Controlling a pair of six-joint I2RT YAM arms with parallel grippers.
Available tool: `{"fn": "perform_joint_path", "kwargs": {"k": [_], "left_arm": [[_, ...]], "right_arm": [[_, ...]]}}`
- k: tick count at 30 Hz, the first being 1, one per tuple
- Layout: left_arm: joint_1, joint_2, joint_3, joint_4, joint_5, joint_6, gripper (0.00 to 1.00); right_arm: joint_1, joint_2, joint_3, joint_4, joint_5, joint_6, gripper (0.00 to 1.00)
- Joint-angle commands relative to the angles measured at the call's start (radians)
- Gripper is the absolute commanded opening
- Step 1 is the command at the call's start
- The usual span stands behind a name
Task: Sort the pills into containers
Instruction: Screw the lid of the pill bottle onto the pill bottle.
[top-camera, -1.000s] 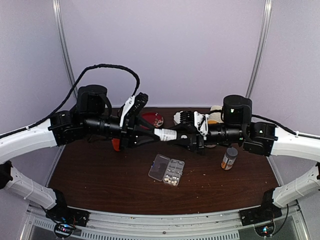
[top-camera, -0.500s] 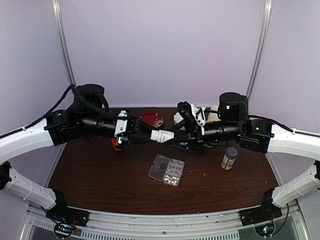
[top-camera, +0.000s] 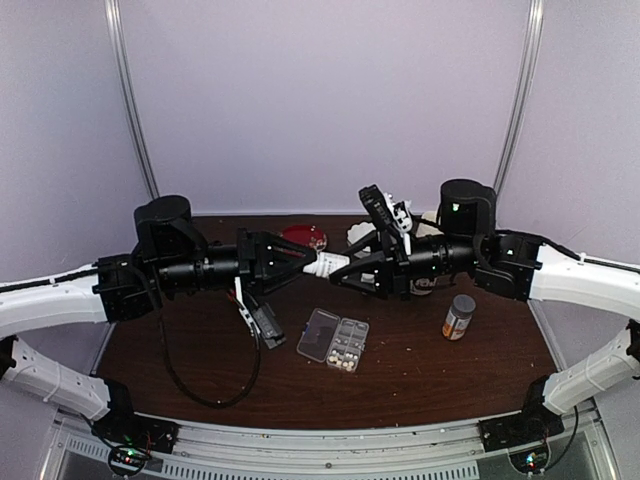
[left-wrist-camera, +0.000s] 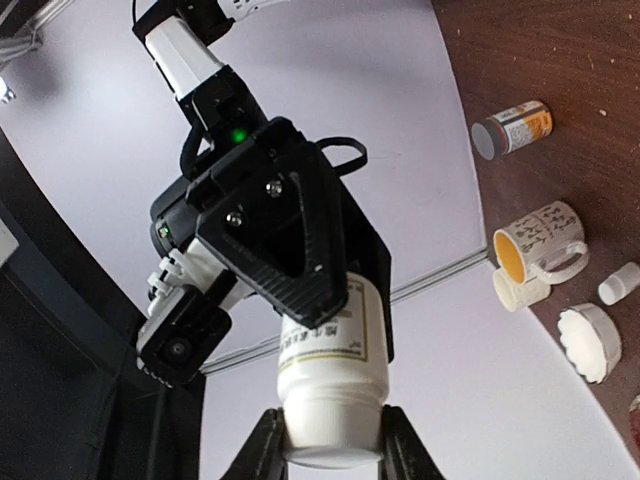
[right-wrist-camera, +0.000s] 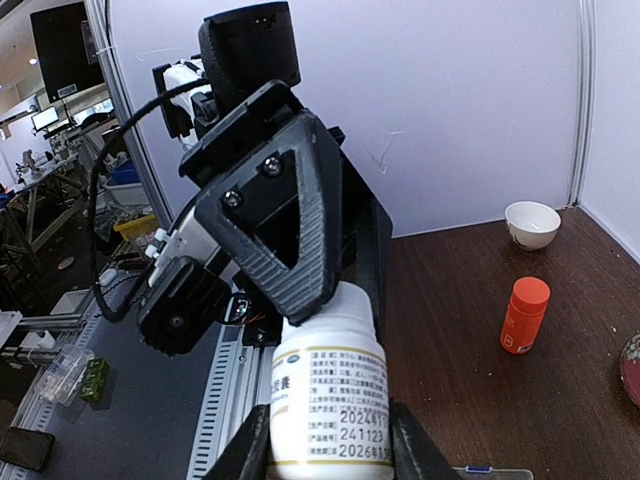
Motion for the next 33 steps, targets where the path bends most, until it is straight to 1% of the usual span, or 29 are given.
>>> {"fn": "perform_joint_path", "kwargs": {"k": [1,2,3,4,5,6,8,10,12,15,18,21,22,24,25,27,28,30,33], "left_arm": [[0.008,-0.015,-0.114,0.201,-0.064,0.182,0.2],[0.008,-0.021,-0.112,0.182,-0.057,0.121,0.3],[0.009,-0.027,-0.108,0.179,-0.04,0.009,0.51],[0.01,-0.031,-0.099,0.183,-0.023,-0.136,0.89],[0.01,-0.034,-0.083,0.166,-0.02,-0.269,0.97],[0.01,-0.04,-0.066,0.142,-0.028,-0.391,0.97],[0.014,-0.047,-0.038,0.094,-0.059,-0.594,0.98],[0.015,-0.058,-0.021,0.025,-0.059,-0.726,0.98],[0.014,-0.077,-0.015,-0.025,-0.018,-0.86,0.98],[0.014,-0.105,-0.019,0.004,0.01,-1.155,0.98],[0.015,-0.122,-0.028,0.066,-0.005,-1.467,0.98],[0.015,-0.106,0.01,0.046,-0.041,-1.774,0.98],[0.015,-0.085,0.035,0.005,-0.021,-1.82,0.97],[0.015,-0.043,0.114,-0.091,0.079,-1.82,0.98],[0.014,-0.025,0.127,-0.123,0.099,-1.838,0.98],[0.014,-0.011,0.129,-0.12,0.129,-1.857,0.98],[0.014,-0.01,0.119,-0.087,0.138,-1.866,0.97],[0.015,-0.007,0.107,-0.059,0.146,-1.869,0.92],[0.014,0.009,0.125,-0.08,0.149,-1.869,0.88]], "right_arm": [[-0.018,-0.047,0.022,0.049,-0.049,0.049,0.0],[-0.021,-0.051,0.024,0.032,-0.041,0.037,0.0],[-0.024,-0.055,0.025,0.013,-0.029,0.021,0.0],[-0.025,-0.059,0.03,-0.014,-0.013,-0.002,0.0],[-0.028,-0.062,0.034,-0.041,0.005,-0.025,0.02],[-0.03,-0.067,0.038,-0.062,0.019,-0.049,0.07],[-0.034,-0.073,0.051,-0.145,0.032,-0.121,0.08],[-0.035,-0.082,0.064,-0.21,0.038,-0.205,0.09],[-0.035,-0.093,0.069,-0.252,0.048,-0.27,0.07],[-0.035,-0.108,0.067,-0.273,0.074,-0.344,0.0],[-0.035,-0.121,0.057,-0.258,0.1,-0.394,0.0],[-0.031,-0.13,0.037,-0.208,0.122,-0.426,0.0],[-0.028,-0.132,0.031,-0.197,0.126,-0.437,0.0],[-0.018,-0.133,0.025,-0.178,0.141,-0.456,0.0],[-0.012,-0.133,0.023,-0.172,0.144,-0.468,0.0],[0.002,-0.13,0.022,-0.159,0.155,-0.485,0.0],[0.01,-0.129,0.023,-0.159,0.164,-0.496,0.0],[0.029,-0.128,0.023,-0.16,0.206,-0.527,0.0],[0.054,-0.13,0.017,-0.153,0.269,-0.558,0.0]]}}
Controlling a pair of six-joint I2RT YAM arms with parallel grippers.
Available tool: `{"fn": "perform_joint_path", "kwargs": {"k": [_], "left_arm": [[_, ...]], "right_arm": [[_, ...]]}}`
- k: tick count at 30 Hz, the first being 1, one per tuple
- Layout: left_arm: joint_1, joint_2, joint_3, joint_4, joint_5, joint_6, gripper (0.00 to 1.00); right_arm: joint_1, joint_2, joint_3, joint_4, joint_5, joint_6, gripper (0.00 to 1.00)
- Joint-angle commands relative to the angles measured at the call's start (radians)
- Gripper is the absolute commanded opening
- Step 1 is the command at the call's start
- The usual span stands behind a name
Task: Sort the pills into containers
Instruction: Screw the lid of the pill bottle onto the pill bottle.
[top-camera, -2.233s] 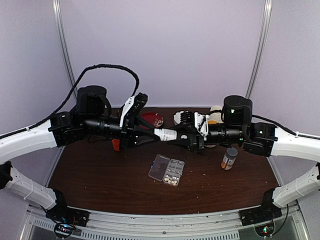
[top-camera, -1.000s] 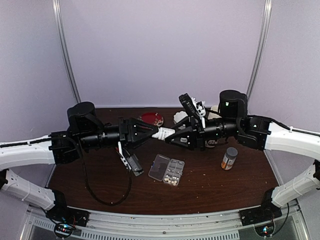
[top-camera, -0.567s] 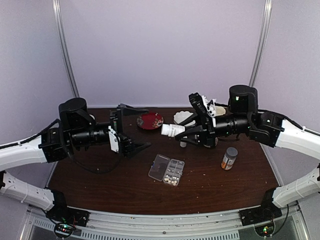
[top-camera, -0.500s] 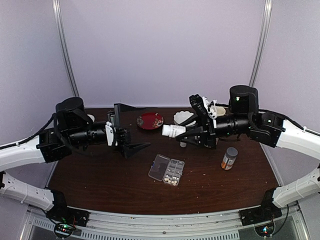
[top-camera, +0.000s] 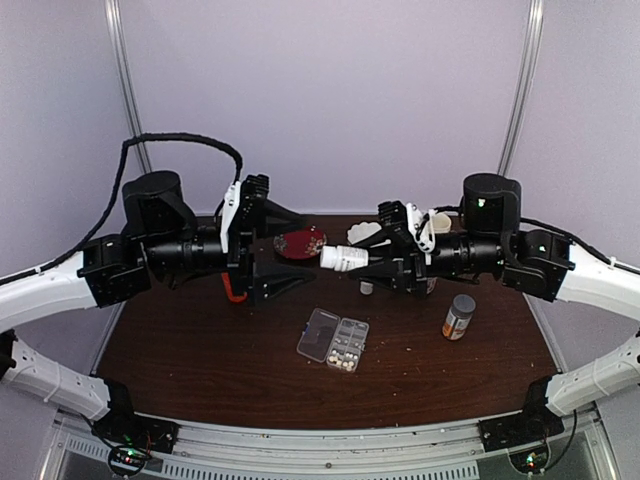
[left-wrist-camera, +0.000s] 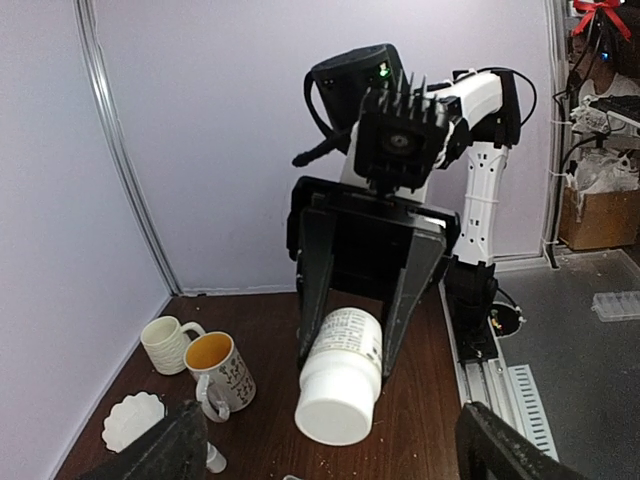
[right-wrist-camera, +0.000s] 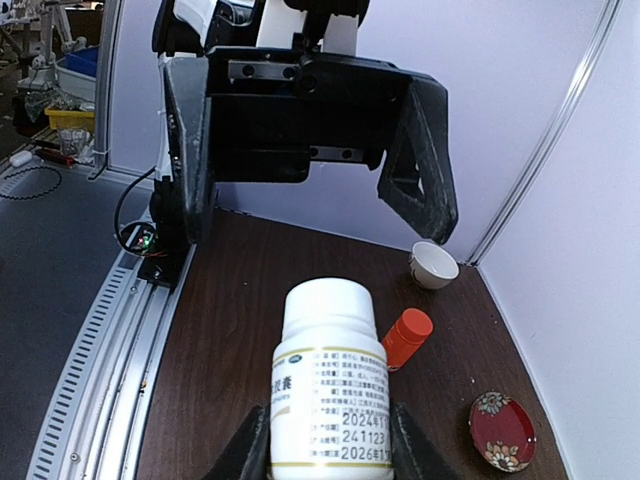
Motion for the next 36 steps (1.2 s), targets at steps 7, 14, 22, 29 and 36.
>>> {"fn": "perform_joint_path", "kwargs": {"k": [7,14,22,29,36], "left_arm": [[0.005,0.061,0.068,-0.065,0.043,-0.069,0.79],[0.006,0.075,0.078,-0.067,0.056,-0.068,0.65],[0.006,0.083,0.084,-0.083,0.079,-0.069,0.51],[0.006,0.087,0.085,-0.094,0.077,-0.069,0.51],[0.005,0.082,0.087,-0.101,0.097,-0.059,0.22]], "right_arm": [[0.056,-0.004,-0.004,0.051,0.146,-0.093,0.0],[0.066,0.025,0.023,0.033,0.168,-0.107,0.0],[0.069,0.032,0.024,0.041,0.172,-0.105,0.0],[0.07,0.021,0.011,0.06,0.163,-0.099,0.0],[0.07,0.022,0.01,0.059,0.157,-0.091,0.0]]}}
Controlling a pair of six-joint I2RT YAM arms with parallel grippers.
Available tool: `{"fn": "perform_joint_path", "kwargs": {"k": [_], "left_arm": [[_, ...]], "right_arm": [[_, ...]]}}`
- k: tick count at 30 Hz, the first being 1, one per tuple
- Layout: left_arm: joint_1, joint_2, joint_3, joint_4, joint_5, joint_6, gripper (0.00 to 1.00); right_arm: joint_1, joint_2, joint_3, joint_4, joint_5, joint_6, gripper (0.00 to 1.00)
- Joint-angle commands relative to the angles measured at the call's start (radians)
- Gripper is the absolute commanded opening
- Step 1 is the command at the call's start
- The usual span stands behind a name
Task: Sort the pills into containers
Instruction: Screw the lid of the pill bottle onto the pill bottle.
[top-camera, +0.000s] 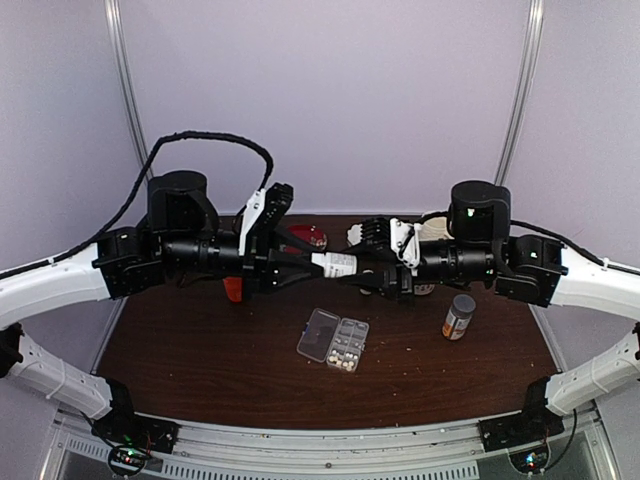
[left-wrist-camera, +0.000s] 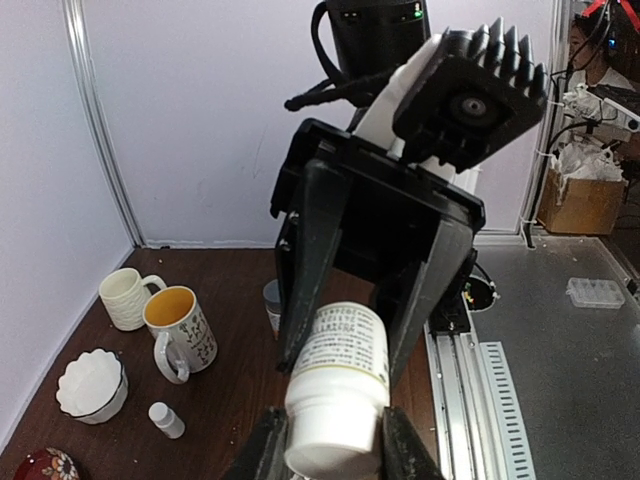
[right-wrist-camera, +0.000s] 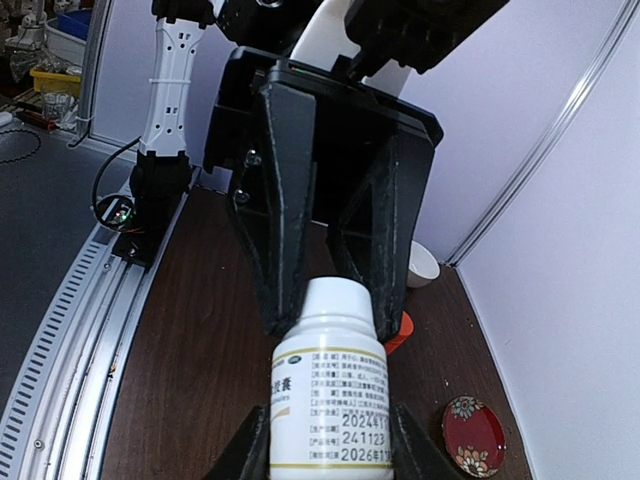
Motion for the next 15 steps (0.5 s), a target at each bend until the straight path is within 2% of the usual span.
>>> {"fn": "perform_joint_path", "kwargs": {"k": [1,4,7,10,11,12,15], "left_arm": [[-0.004,-0.003,0.033,0.007,0.043,0.018,0.18],[-0.004,-0.01,0.03,-0.016,0.073,0.096,0.06],[-0.004,-0.013,0.002,-0.004,0.136,0.203,0.06],[-0.005,-0.001,0.002,-0.005,0.135,0.308,0.05],[-0.005,0.006,0.013,-0.059,0.205,0.413,0.05],[-0.009,0.01,0.028,-0.12,0.213,0.542,0.03],[-0.013,0.009,0.046,-0.141,0.06,0.733,0.0]], "right_arm": [[-0.001,-0.01,0.009,0.037,0.012,0.016,0.0],[-0.002,-0.004,0.019,0.029,-0.026,0.042,0.0],[-0.005,0.014,0.057,0.005,-0.07,0.093,0.0],[-0.014,0.038,0.091,-0.008,-0.126,0.158,0.0],[-0.018,0.044,0.096,-0.002,-0.147,0.19,0.0],[-0.024,0.048,0.096,0.017,-0.171,0.224,0.0],[-0.036,0.054,0.092,0.057,-0.222,0.327,0.0]]}}
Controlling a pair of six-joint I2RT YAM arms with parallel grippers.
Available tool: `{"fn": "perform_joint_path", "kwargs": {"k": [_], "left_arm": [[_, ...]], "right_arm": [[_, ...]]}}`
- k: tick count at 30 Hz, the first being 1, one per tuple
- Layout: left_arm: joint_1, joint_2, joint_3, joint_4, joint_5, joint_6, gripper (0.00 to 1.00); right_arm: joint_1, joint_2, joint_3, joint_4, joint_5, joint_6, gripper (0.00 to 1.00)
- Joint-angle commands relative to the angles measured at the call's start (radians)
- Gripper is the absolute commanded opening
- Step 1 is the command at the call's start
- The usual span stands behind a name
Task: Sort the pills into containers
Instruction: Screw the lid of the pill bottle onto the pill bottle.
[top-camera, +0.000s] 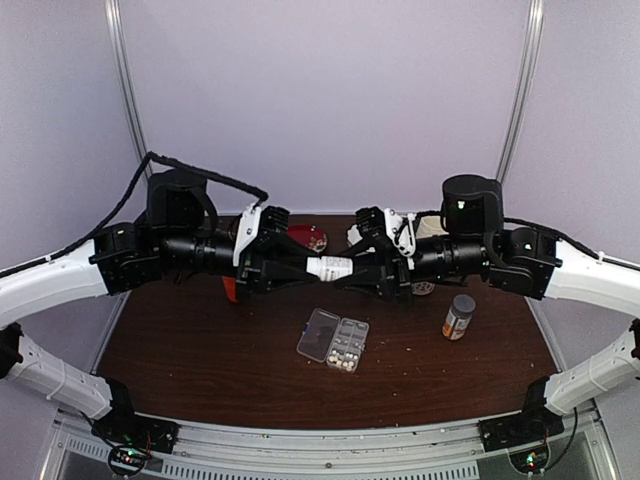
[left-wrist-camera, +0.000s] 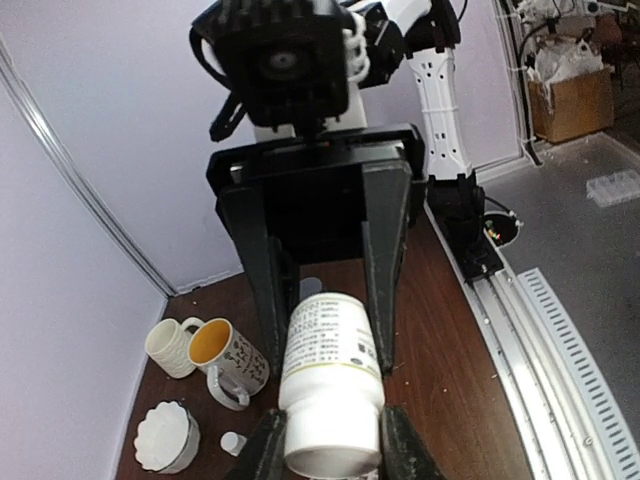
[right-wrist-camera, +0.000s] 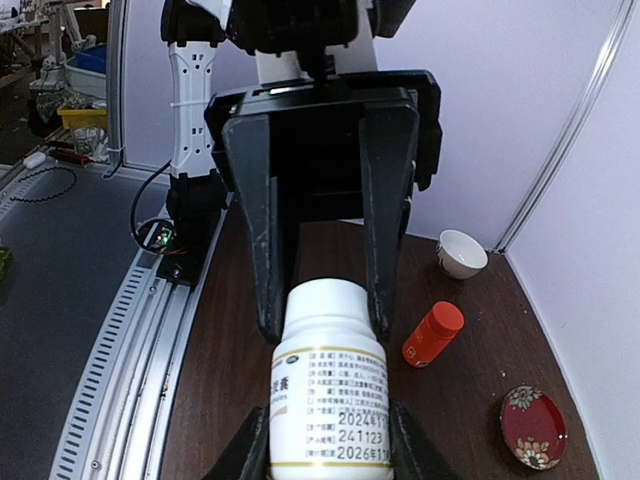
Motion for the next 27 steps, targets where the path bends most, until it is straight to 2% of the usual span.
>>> {"fn": "perform_joint_path", "kwargs": {"k": [1,7,9,18,26,27], "left_arm": [[-0.031,0.01,0.027,-0.081,-0.05,0.471,0.0],[-0.041,-0.03,-0.044,-0.086,-0.143,1.082,0.0],[-0.047,-0.036,-0.07,-0.054,-0.171,1.228,0.0],[-0.123,-0.009,-0.134,0.137,-0.549,1.625,0.0],[-0.152,0.066,-0.28,0.557,-0.769,1.974,0.0],[-0.157,0.079,-0.279,0.568,-0.802,1.993,0.0]], "right_arm": [[-0.019,0.014,0.039,0.123,-0.122,0.233,0.0],[-0.04,0.006,0.015,0.22,-0.192,0.428,0.0],[-0.045,0.007,0.01,0.25,-0.218,0.483,0.0],[-0.078,0.027,0.021,0.295,-0.313,0.65,0.0],[-0.106,0.021,0.016,0.325,-0.368,0.725,0.0],[-0.11,0.021,0.017,0.33,-0.373,0.734,0.0]]}}
